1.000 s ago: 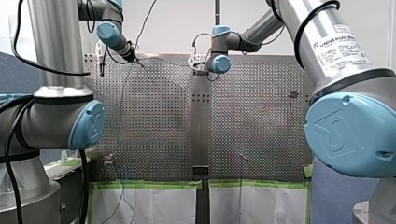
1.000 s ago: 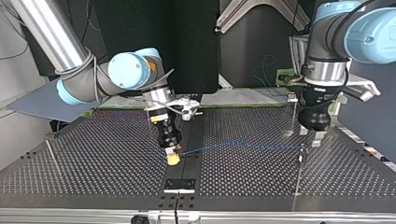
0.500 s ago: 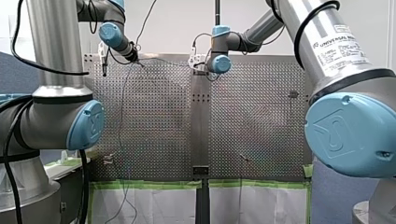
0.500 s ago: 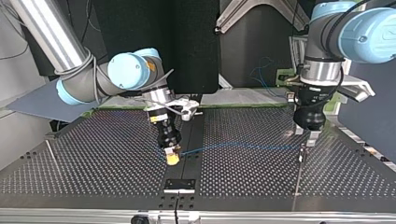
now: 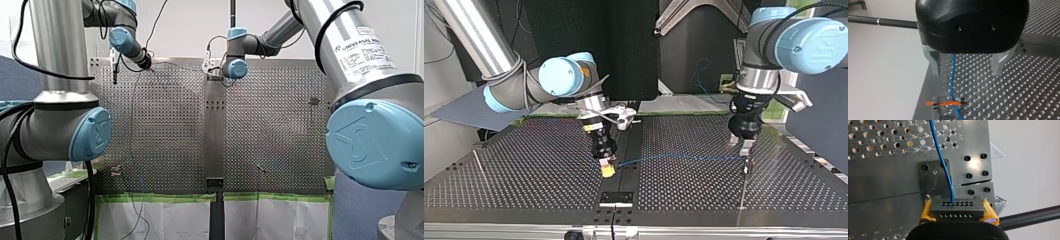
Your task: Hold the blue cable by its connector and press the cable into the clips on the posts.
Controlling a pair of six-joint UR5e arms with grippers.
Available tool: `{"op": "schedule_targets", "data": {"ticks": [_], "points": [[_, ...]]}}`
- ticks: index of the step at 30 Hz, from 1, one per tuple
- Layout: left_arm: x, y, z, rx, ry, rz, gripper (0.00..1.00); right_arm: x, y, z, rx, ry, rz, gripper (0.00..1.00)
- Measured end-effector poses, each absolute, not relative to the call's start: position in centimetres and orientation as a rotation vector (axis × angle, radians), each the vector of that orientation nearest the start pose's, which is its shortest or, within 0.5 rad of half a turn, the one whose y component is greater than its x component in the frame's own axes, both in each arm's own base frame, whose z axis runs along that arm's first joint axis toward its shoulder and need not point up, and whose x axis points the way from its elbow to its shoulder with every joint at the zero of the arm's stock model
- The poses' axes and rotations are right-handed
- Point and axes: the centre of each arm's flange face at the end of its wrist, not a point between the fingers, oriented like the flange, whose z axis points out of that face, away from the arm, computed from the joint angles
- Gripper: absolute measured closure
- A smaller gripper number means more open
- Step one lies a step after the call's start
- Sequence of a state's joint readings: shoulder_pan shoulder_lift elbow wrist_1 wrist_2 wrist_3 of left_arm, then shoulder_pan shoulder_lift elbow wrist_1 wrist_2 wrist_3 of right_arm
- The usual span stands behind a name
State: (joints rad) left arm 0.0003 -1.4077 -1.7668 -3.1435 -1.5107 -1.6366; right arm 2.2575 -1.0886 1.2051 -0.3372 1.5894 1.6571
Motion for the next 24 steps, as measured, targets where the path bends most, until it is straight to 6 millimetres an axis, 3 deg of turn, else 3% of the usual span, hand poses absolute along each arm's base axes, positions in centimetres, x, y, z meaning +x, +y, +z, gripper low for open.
{"op": "schedule_targets", "data": {"ticks": [7, 24], "points": [[43.4, -14.7, 45.0, -0.002, 1.614, -0.101, 0.01, 54.9, -46.2, 41.8, 1.453, -0.787, 1.895, 0.98], [45.2, -14.8, 45.3, -0.056, 1.551, -0.059, 0.01, 54.9, -46.2, 41.8, 1.454, -0.787, 1.895, 0.98]]}}
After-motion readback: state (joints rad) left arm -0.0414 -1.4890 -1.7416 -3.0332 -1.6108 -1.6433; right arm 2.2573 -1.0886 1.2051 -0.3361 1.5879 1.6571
